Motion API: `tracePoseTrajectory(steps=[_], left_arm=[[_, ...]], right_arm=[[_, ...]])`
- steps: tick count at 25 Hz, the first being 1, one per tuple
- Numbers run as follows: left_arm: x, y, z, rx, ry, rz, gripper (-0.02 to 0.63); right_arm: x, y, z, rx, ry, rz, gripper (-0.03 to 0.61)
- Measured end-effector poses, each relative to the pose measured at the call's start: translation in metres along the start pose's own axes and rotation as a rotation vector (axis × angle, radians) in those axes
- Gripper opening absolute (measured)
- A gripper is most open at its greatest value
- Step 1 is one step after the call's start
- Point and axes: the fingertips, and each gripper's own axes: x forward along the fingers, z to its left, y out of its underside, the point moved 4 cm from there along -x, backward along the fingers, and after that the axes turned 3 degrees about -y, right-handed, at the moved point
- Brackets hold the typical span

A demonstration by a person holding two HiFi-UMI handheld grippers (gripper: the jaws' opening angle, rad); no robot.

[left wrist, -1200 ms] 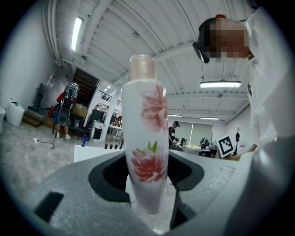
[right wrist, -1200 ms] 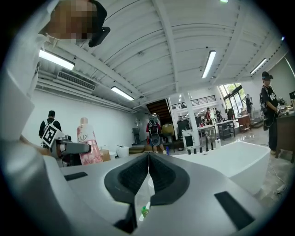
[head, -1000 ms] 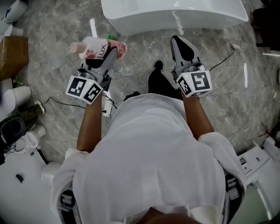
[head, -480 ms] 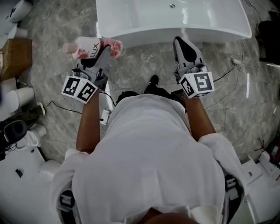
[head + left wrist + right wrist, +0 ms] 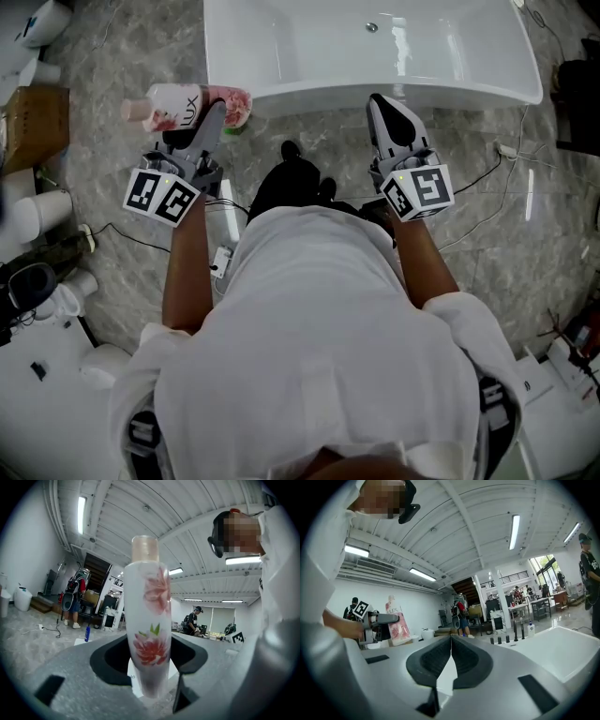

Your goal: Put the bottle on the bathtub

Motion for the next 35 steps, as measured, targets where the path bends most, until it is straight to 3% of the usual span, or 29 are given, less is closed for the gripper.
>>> tracePoseTrajectory(steps=[5,14,20,26,35], left_arm=[[0.028,0.002,0.039,-0.029,-0.012,0.003,0.235],[0.129,0.0,0.11,-0.072,0.052,0.037,0.235],[0.189,-0.007,0.157,-0.078,0.105,0.073,0.235],[0.238,0.007,0.206,-0.062,0.1,0.123,0.235],[0.314,0.001,0.218,-0.015,0.073,0.155,0.235]], right_arm=[[0.038,0.002,-0.02,-0.002,0.015,0.021,0.014],[0.133,-0.015,-0.078,-0.023,0.064,0.05,0.014],[0.198,-0.028,-0.106,-0.049,0.104,0.072,0.014],[0.245,-0.022,-0.124,-0.084,0.127,0.116,0.014],[0.271,-0.036,-0.179,-0.103,0.101,0.122,0.014]])
